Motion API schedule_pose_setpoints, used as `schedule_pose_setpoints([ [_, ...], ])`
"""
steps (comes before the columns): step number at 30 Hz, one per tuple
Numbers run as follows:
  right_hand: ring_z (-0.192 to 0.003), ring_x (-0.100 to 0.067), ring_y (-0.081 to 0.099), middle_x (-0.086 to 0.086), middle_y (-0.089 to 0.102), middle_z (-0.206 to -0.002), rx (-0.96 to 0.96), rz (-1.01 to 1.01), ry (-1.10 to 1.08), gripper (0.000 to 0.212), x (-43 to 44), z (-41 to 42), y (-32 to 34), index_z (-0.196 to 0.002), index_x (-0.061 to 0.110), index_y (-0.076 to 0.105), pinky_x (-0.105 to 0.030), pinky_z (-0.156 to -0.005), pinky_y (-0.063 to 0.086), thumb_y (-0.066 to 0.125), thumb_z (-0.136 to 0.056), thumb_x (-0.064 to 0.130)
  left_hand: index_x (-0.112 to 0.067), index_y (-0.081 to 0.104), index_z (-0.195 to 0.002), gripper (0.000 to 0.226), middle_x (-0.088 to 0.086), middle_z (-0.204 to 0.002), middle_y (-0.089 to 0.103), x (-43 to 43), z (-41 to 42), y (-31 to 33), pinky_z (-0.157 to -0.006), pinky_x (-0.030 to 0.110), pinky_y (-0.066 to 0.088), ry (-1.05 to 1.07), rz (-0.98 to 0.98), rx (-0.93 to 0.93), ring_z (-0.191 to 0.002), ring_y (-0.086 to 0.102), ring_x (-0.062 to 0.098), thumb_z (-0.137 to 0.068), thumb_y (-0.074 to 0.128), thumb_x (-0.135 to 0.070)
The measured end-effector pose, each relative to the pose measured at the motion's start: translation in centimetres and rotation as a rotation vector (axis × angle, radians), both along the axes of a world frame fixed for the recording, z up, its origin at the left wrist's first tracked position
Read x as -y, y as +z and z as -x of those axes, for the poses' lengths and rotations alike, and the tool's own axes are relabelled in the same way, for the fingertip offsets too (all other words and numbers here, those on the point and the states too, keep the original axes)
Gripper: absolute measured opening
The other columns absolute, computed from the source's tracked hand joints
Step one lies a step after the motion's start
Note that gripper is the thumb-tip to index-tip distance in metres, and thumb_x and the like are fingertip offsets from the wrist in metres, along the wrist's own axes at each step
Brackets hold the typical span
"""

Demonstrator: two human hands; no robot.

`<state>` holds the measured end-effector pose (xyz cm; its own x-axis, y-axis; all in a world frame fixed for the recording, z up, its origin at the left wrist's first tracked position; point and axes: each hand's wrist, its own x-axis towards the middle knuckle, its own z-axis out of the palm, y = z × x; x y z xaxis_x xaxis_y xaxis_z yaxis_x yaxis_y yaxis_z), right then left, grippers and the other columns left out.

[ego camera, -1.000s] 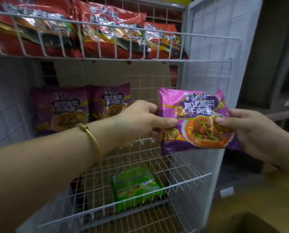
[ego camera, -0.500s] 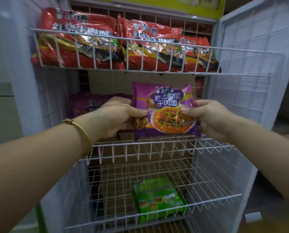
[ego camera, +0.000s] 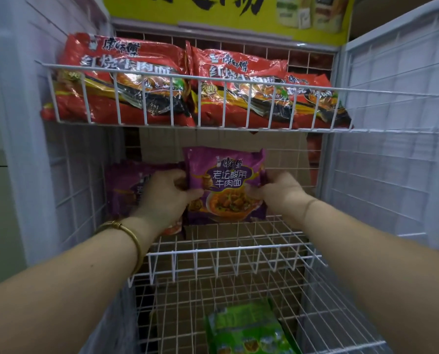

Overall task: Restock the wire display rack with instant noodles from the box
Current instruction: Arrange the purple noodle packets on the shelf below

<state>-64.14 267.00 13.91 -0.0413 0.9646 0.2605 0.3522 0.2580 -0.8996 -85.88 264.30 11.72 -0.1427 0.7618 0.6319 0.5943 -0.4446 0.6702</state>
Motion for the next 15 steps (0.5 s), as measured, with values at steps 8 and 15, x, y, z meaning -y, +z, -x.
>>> schedule_pose_setpoints([
  [8,-0.090,-0.020,0.069,-0.001,0.073,-0.092,0.174,-0.037,-0.038,0.019,-2.8,1.0,-2.1,-0.100,0.015,0.071,-0.038,-0.086,0.058,0.077,-0.084,0.024,-0.018,0.065,-0.072,0.018,-0.006,-0.069,0.063,-0.5,0.1,-0.3,-0.056,0.025,0.036,0.241,0.063,-0.271,-0.069,0.061,0.015,-0.077,0.080,-0.027],
  [15,-0.086,-0.016,0.068,0.002,0.071,-0.086,0.215,-0.036,-0.037,0.024,-3.4,0.7,-2.6,-0.099,0.015,0.072,-0.032,-0.082,0.057,0.082,-0.080,0.026,-0.012,0.061,-0.069,0.027,0.010,-0.073,0.072,-0.9,0.0,-0.4,-0.073,0.039,0.055,0.279,0.133,-0.360,-0.073,0.070,0.027,-0.073,0.083,-0.028],
])
